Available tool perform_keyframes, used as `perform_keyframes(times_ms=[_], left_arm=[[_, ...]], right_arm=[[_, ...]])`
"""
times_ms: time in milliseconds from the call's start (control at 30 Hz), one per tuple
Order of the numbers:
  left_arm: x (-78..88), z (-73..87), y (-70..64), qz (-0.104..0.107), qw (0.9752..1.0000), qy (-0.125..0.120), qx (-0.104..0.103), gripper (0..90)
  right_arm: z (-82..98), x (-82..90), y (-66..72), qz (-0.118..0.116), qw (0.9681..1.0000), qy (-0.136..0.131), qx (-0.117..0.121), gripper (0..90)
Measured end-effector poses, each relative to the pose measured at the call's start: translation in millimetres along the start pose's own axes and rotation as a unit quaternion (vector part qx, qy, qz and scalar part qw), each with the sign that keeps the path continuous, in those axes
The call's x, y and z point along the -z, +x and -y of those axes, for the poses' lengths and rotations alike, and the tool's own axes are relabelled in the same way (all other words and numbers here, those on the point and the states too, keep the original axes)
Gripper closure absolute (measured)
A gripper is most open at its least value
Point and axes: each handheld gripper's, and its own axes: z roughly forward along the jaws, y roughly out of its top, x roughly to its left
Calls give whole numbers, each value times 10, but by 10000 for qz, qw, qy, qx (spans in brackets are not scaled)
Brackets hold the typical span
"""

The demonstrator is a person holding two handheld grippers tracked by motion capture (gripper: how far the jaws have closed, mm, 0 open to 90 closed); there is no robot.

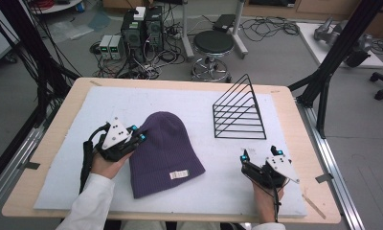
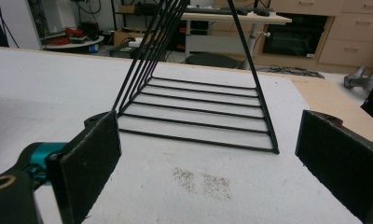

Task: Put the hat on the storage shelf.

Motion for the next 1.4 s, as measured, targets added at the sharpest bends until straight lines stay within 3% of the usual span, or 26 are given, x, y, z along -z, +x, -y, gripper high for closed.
perform_keyframes(times_ms=[133, 333, 367, 400, 467, 600, 700, 867, 933, 967, 1033, 1067, 1133, 1200, 1233, 1267, 1367, 1400], left_arm=[[59, -55, 20, -169, 9989, -392, -172, 815], [148, -179, 50, -339, 9927, -1086, -388, 815], [162, -212, 57, -398, 9895, -1317, -448, 815], [162, -212, 57, -398, 9895, -1317, -448, 815], [169, -236, 84, -355, 9858, -1575, -471, 815], [166, -277, 142, -392, 9770, -2075, -300, 815], [178, -309, 190, -383, 9712, -2338, -251, 815], [186, -315, 226, -405, 9700, -2391, -159, 815], [186, -312, 234, -389, 9700, -2396, -150, 815], [187, -313, 235, -379, 9698, -2404, -154, 815], [188, -316, 234, -358, 9694, -2424, -143, 815], [188, -317, 234, -350, 9694, -2426, -141, 815], [190, -322, 232, -343, 9690, -2441, -149, 815], [195, -334, 234, -324, 9686, -2461, -131, 814], [199, -340, 237, -319, 9684, -2469, -128, 814], [209, -352, 248, -324, 9677, -2498, -112, 813], [220, -365, 259, -318, 9670, -2527, -96, 813], [224, -370, 260, -327, 9666, -2540, -93, 812]], right_arm=[[0, 1, 0, 0, 10000, -6, -1, 60], [-3, 4, -5, 14, 10000, -32, -1, 60], [-4, 5, -4, 8, 10000, -41, -16, 60], [-5, 7, -3, -4, 10000, -44, -30, 60], [-6, 10, 0, 2, 10000, -58, -43, 60], [-12, 26, 0, -41, 9999, -132, -75, 60], [-37, 64, 12, -153, 9990, -401, -154, 60], [-119, 120, 123, -379, 9964, -737, -159, 59], [-211, 136, 243, -629, 9929, -1005, -72, 59], [-211, 136, 243, -629, 9929, -1005, -72, 59], [-297, 126, 390, -993, 9883, -1155, -49, 59], [-297, 126, 390, -993, 9883, -1155, -49, 59], [-340, 107, 479, -1184, 9853, -1235, -28, 59], [-419, 44, 621, -1490, 9792, -1376, -63, 59], [-419, 44, 621, -1490, 9792, -1376, -63, 59], [-461, -7, 694, -1647, 9764, -1398, -64, 59], [-495, -61, 758, -1784, 9736, -1421, -94, 59], [-512, -105, 806, -1891, 9709, -1467, -103, 59]])
